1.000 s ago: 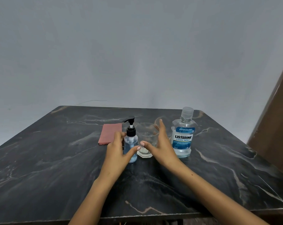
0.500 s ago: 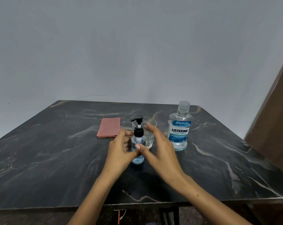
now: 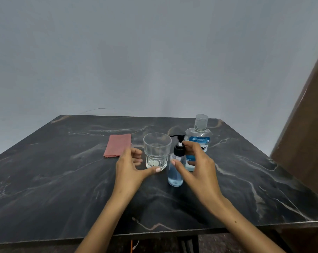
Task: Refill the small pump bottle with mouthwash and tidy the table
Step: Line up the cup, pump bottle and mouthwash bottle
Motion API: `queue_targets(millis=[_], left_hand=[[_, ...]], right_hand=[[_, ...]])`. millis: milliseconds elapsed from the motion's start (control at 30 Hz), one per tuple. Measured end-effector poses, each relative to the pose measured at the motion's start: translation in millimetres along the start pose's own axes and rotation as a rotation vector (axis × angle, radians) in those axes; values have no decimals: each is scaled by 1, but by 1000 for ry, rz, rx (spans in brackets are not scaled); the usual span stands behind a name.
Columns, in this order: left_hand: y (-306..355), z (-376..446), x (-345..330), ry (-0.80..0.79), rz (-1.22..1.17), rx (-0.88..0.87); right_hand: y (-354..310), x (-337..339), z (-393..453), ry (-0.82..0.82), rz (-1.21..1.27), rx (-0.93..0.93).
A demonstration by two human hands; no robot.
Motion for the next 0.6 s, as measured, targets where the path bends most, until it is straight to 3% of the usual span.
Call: queue_targets(millis=[267, 600], left_hand=[[-3, 36, -20, -207, 7, 68], [-8, 30, -5, -234, 18, 71]], right_hand=[[12, 4, -3, 58, -30, -46], [12, 3, 1, 30, 32, -19]])
Point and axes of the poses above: each hand's wrist, its own z-axis towards the middle knuckle, its own x-axis out of the back of the hand, y = z × x, the point moved 4 cm from there along z, towards the middle knuckle, and after that the axes turned 4 degrees about x, right-handed, at the moved point
